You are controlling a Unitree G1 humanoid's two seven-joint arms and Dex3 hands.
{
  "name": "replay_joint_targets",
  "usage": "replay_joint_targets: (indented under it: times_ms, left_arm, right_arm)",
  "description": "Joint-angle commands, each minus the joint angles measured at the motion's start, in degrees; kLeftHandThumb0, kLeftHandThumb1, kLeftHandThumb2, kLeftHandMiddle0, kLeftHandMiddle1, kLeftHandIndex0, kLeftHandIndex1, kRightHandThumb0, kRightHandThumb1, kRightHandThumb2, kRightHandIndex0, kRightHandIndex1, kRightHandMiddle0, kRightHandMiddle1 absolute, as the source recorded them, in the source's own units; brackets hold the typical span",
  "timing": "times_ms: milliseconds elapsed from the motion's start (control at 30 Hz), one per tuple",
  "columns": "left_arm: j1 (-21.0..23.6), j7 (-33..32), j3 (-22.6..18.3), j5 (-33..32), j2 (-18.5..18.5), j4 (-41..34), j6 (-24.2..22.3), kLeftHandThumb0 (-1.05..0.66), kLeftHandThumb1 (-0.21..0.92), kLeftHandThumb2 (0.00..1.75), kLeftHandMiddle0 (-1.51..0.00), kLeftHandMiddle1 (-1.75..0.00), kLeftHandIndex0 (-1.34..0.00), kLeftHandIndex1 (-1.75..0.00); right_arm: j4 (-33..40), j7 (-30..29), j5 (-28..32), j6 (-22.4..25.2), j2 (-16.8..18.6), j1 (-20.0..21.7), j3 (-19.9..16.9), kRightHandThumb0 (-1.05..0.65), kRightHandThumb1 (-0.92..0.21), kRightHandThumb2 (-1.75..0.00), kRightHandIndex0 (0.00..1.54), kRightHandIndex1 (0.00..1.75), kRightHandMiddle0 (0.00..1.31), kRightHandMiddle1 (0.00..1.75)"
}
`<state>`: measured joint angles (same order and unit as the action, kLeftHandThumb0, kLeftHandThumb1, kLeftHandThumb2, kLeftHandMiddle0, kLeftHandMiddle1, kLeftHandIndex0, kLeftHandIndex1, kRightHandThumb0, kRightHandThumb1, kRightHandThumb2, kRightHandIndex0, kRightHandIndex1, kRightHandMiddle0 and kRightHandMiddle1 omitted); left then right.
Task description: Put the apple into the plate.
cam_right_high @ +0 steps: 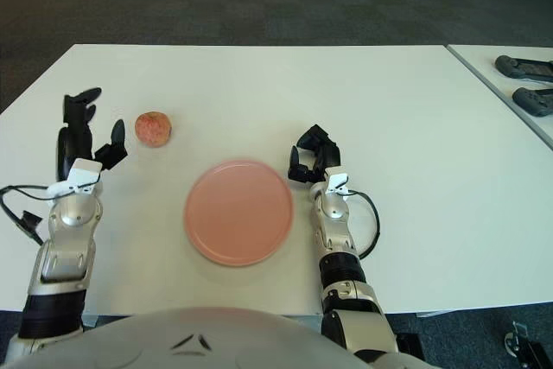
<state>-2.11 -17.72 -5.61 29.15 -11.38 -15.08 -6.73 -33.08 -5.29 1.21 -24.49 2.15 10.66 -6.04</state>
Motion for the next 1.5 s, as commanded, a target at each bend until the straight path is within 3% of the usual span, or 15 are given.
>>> replay_joint_targets:
  times_ms: [0,100,500,667,800,1000,1133,1300,1333,1467]
  left_arm:
    - [6.3,-3.1,1.6,6.0,-2.4,5.5,-0.7,-0.83,0.92,0.83,-0.31,-0.24,0.00,-0.96]
    - [12.3,-4.1,3.1,9.5,-4.2,11.8,-2.6,-0.84,0.92,0.85,-0.29,-0.22,0.00,-0.92]
    - [19.7,0.8,9.6,15.3,-10.2,19.4,-3.3,-0.92,0.92,0.81,-0.23,-0.15,0.00,-0.74]
    - [24.6,0.9,12.9,16.6,-10.8,27.3,-2.3,-0.94,0.92,0.79,-0.21,-0.13,0.00,-0.68]
    - [31.2,-2.2,17.1,18.5,-11.8,41.3,1.5,-0.96,0.92,0.78,-0.24,-0.13,0.00,-0.67]
    - [35.0,-1.2,21.4,20.0,-12.5,47.9,2.4,-0.98,0.92,0.81,-0.27,-0.13,0.00,-0.69]
    - [37.2,1.4,24.2,20.3,-12.6,51.3,2.7,-0.98,0.92,0.84,-0.30,-0.14,0.00,-0.72]
    - [38.3,9.3,27.7,20.9,-13.7,50.8,1.4,-0.99,0.92,0.88,-0.34,-0.16,0.00,-0.74]
    - [38.2,11.4,28.3,21.0,-13.9,49.9,0.8,-1.00,0.92,0.88,-0.38,-0.18,0.00,-0.80]
    - [38.5,21.5,30.4,21.5,-14.9,46.9,-1.8,-1.01,0.92,0.95,-0.40,-0.23,0.00,-0.76]
  right_arm:
    - [-2.7,-0.2,0.3,2.7,0.4,-1.1,-0.1,-0.51,-0.20,-1.45,1.18,1.75,0.70,1.75]
    - [-2.8,-0.3,0.2,2.7,0.5,-1.1,0.0,-0.52,-0.20,-1.45,1.18,1.75,0.70,1.75]
    - [-3.4,-0.1,0.2,1.9,0.5,-0.7,0.1,-0.52,-0.20,-1.45,1.20,1.75,0.70,1.75]
    - [-3.9,0.0,0.2,1.5,0.5,-0.5,0.1,-0.52,-0.20,-1.45,1.20,1.75,0.70,1.75]
    - [-4.5,0.4,0.3,1.0,0.4,-0.3,0.1,-0.51,-0.20,-1.45,1.20,1.75,0.70,1.75]
    - [-5.1,0.5,0.3,0.6,0.5,0.0,0.2,-0.51,-0.20,-1.45,1.20,1.75,0.70,1.75]
    - [-5.3,0.2,0.1,0.6,0.5,0.1,0.1,-0.51,-0.21,-1.44,1.19,1.75,0.70,1.75]
    - [-5.2,0.0,0.0,1.0,0.7,0.0,0.2,-0.51,-0.21,-1.44,1.19,1.75,0.69,1.75]
    - [-5.1,0.0,0.0,1.0,0.7,0.0,0.2,-0.51,-0.21,-1.44,1.19,1.75,0.69,1.75]
    - [-5.1,0.0,0.1,1.1,0.8,-0.1,0.1,-0.51,-0.21,-1.44,1.19,1.75,0.69,1.75]
